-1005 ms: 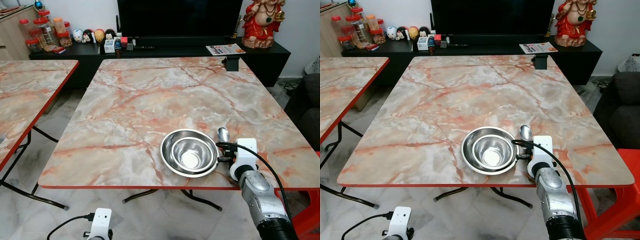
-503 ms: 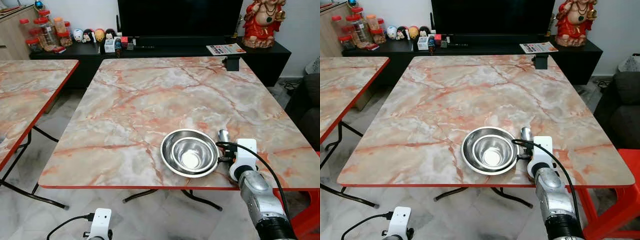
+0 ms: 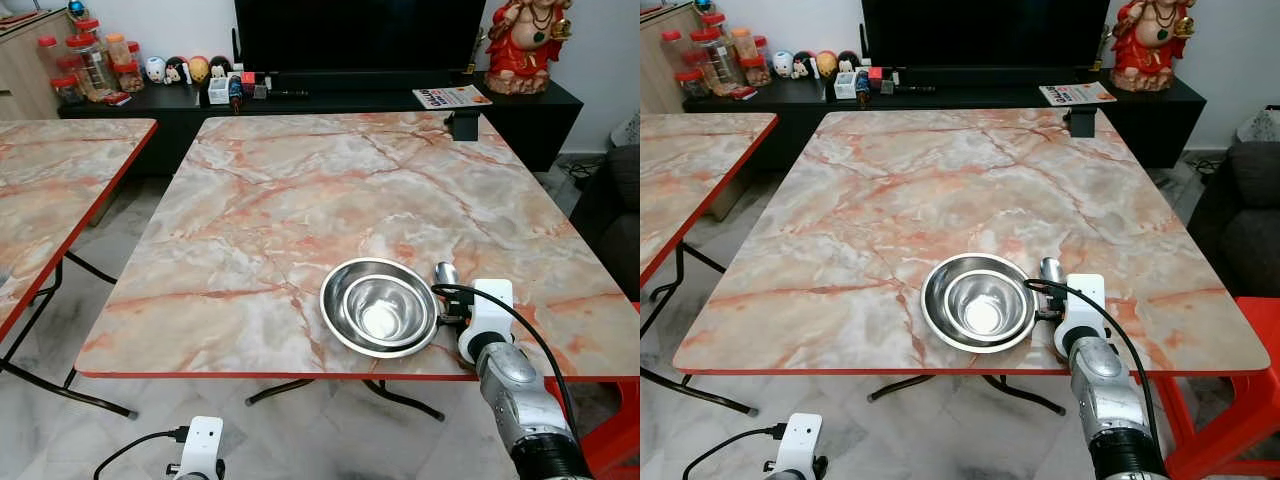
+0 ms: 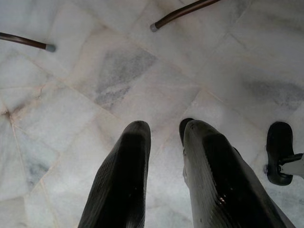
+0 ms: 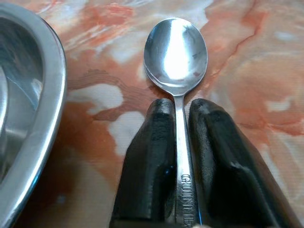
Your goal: Setting the table
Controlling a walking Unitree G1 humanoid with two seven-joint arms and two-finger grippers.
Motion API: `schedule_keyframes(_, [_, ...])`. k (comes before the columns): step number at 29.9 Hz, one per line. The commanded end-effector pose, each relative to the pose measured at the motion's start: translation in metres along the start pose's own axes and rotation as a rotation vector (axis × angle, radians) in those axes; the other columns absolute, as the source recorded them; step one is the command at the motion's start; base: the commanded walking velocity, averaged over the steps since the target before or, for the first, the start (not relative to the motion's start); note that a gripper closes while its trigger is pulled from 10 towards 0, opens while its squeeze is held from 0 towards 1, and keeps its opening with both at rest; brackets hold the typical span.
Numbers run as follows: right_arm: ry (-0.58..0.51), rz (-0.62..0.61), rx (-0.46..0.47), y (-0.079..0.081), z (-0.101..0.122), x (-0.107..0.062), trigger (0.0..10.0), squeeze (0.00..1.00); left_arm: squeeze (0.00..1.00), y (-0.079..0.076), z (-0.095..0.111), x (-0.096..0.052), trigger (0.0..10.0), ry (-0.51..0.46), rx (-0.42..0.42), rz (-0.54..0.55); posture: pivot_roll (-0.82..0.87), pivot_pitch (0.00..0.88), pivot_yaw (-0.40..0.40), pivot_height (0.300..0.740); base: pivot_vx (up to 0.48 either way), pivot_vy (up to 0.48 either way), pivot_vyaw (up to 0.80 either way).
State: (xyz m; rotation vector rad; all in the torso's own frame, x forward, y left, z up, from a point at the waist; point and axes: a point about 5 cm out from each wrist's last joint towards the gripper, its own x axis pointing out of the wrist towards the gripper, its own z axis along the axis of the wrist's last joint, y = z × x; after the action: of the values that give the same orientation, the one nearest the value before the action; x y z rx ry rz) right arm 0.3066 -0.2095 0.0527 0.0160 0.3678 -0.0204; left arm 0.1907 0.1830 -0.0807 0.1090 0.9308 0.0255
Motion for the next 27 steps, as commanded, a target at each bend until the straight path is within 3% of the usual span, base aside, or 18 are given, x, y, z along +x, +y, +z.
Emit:
schedule_keyframes(1, [-0.007,0.003,0.016,0.001,0.001,0.001,10.0,1.0,0.0,0.002,-0.002,0.0,10.0,0.017,0.005,0.001,-0.1,0.0,0.017,0.725,0.0,0.0,0.0])
schedule_keyframes(2, [-0.008,0.002,0.013,0.002,0.002,0.001,10.0,1.0,0.0,0.002,-0.002,0.0,10.0,0.016,0.005,0.001,-0.1,0.0,0.017,0.725,0.0,0.0,0.0])
schedule_keyframes(3, [-0.009,0.001,0.012,0.002,0.002,0.001,10.0,0.29,0.0,0.002,-0.001,0.0,10.0,0.016,0.004,0.002,-0.1,0.0,0.017,0.725,0.0,0.0,0.0])
schedule_keyframes(4, [-0.01,0.001,0.011,0.002,0.002,0.001,10.0,0.29,0.0,0.002,-0.001,0.0,10.0,0.016,0.004,0.002,-0.1,0.0,0.017,0.725,0.0,0.0,0.0])
schedule_keyframes(5, [-0.012,0.0,0.01,0.002,0.003,0.001,10.0,0.0,0.0,0.002,-0.001,0.0,10.0,0.016,0.004,0.002,-0.1,0.0,0.017,0.725,0.0,0.0,0.0])
schedule_keyframes(11, [-0.044,0.003,0.014,0.002,0.011,0.001,10.0,0.0,0.0,0.003,-0.001,0.0,10.0,0.014,0.006,0.002,-0.1,0.0,0.021,0.725,0.0,0.0,0.0])
schedule_keyframes(12, [-0.051,0.004,0.02,0.002,0.012,0.001,10.0,0.85,0.0,0.003,0.0,0.0,10.0,0.014,0.006,0.002,-0.1,0.0,0.022,0.725,0.0,0.0,0.0])
schedule_keyframes(13, [-0.056,0.006,0.024,0.003,0.013,0.001,10.0,0.85,0.0,0.003,0.0,0.0,10.0,0.014,0.006,0.002,-0.1,0.0,0.022,0.725,0.0,0.0,0.0])
schedule_keyframes(14, [-0.059,0.009,0.026,0.003,0.014,0.001,10.0,1.0,0.0,0.003,0.0,0.0,10.0,0.014,0.007,0.002,-0.1,0.0,0.023,0.725,0.0,0.0,0.0])
schedule_keyframes(24, [-0.071,0.012,0.024,0.004,0.017,0.002,10.0,1.0,0.0,0.003,0.001,0.0,10.0,0.011,0.006,0.003,-0.09,0.0,0.022,0.725,0.0,0.0,0.0])
schedule_keyframes(26, [-0.112,0.008,0.022,0.005,0.023,0.002,10.0,1.0,0.0,0.004,0.002,0.001,10.0,0.011,0.004,0.005,-0.09,0.0,0.023,0.725,0.0,0.0,0.0])
schedule_keyframes(27, [-0.125,0.001,0.022,0.004,0.025,0.001,10.0,0.87,0.0,0.004,0.002,0.001,10.0,0.011,0.004,0.006,-0.09,0.0,0.023,0.725,0.0,0.0,0.0])
